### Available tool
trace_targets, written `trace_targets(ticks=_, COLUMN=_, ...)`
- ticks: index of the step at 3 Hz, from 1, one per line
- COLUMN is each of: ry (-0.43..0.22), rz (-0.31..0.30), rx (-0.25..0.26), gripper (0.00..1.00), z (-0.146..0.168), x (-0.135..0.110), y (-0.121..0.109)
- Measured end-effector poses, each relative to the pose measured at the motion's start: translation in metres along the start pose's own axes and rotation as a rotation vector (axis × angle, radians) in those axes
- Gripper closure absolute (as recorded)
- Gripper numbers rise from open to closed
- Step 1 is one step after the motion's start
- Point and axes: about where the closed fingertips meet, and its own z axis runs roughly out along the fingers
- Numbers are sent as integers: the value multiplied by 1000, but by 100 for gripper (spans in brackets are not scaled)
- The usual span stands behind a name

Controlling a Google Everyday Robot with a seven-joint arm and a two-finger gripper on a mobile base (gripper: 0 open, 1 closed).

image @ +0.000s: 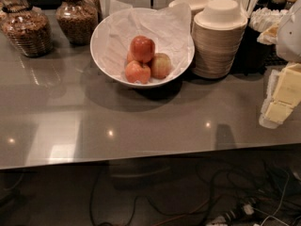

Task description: Pick apple from white bowl

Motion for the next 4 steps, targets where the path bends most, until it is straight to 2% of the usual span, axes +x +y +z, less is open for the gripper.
trace_targets(ticks=1, ry=0, rz=0, rx=0, gripper=0, z=0, x=0, y=0)
trace_targets(ticks=2, ry=-43, rz=1, rx=16, gripper=0, z=6, x=-5, y=-5)
trace_targets(ticks=3, ry=-162, rz=22, rx=51, gripper=0, z=23, x=-17, y=-18)
trace_targets(ticks=4, ry=-322, rz=45, rx=129, gripper=0, z=30, x=-48, y=-44)
